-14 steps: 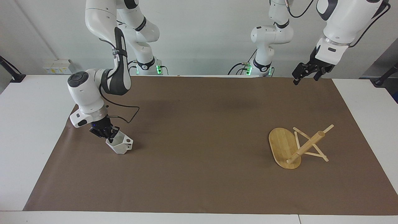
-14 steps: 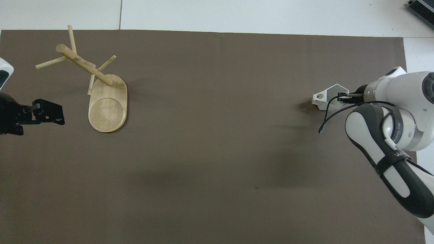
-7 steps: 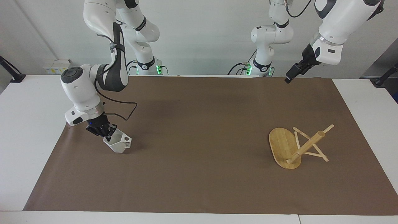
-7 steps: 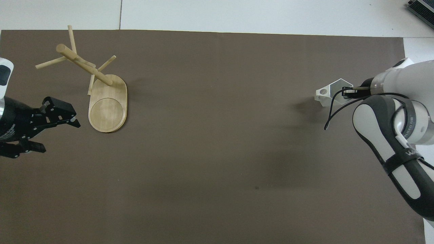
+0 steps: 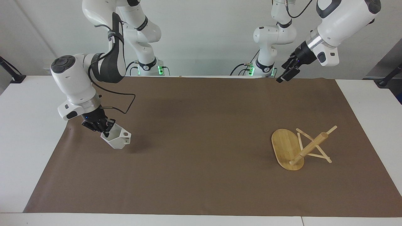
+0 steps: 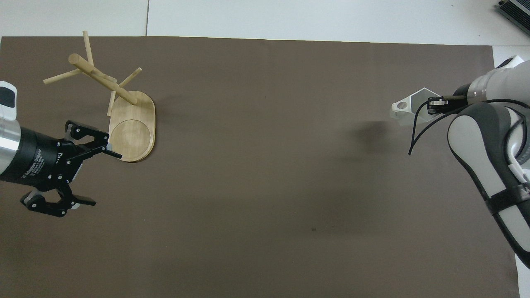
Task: Hang cup on rack
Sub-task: 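Lift the cup with the right gripper while the left gripper advances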
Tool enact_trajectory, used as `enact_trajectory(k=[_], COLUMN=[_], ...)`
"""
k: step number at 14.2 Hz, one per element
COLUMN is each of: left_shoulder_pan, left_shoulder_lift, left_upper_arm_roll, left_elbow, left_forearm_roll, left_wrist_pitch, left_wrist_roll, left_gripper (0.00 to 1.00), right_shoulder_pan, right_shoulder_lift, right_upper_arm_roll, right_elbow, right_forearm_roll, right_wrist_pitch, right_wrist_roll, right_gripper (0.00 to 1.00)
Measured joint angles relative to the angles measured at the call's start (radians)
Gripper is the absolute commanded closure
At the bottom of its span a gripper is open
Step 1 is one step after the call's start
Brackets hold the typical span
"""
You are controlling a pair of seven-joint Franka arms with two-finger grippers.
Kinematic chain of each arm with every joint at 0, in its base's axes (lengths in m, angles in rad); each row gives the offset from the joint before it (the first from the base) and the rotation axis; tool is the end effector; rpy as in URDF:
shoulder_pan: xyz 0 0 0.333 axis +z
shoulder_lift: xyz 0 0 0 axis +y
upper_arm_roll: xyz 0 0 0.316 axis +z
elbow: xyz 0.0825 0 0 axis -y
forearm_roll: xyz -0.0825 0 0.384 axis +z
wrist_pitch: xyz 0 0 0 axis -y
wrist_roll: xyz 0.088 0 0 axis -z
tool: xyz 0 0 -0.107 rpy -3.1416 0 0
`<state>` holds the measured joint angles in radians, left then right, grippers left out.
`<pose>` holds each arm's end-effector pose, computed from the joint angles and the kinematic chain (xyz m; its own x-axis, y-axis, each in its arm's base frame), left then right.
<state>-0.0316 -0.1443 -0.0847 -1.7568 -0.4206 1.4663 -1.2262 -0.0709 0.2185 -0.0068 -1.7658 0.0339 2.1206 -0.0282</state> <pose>0.4862 -0.1073 0.6145 0.4139 0.8077 -0.4200 0.8909 -0.4542 0.0045 0.6338 -0.0475 0.4508 0.9884 -0.0661 0.1364 -0.0632 -0.9977 -0.0257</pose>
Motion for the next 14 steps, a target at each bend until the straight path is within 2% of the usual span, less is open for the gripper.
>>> enact_trajectory(k=[7, 12, 14], left_shoulder_pan=[0.047, 0.055, 0.056], left_shoulder_lift=[-0.027, -0.057, -0.058], left_upper_arm_roll=[0.013, 0.016, 0.013], left_elbow=[-0.057, -0.15, -0.161], left_forearm_roll=[-0.247, -0.41, -0.433], left_wrist_pitch=[0.019, 0.078, 0.088], left_wrist_roll=[-0.166, -0.201, -0.201], left_gripper=[0.0, 0.0, 0.0], right_shoulder_pan=[0.0, 0.0, 0.0], right_shoulder_lift=[-0.018, -0.092, -0.111], right_upper_arm_roll=[-0.002, 0.0, 0.001], right_elbow=[0.116, 0.135, 0.157], right_forearm_roll=[0.0, 0.0, 0.0], right_wrist_pitch=[-0.19, -0.312, -0.373], right_wrist_roll=[0.0, 0.0, 0.0], right_gripper=[1.0, 1.0, 1.0])
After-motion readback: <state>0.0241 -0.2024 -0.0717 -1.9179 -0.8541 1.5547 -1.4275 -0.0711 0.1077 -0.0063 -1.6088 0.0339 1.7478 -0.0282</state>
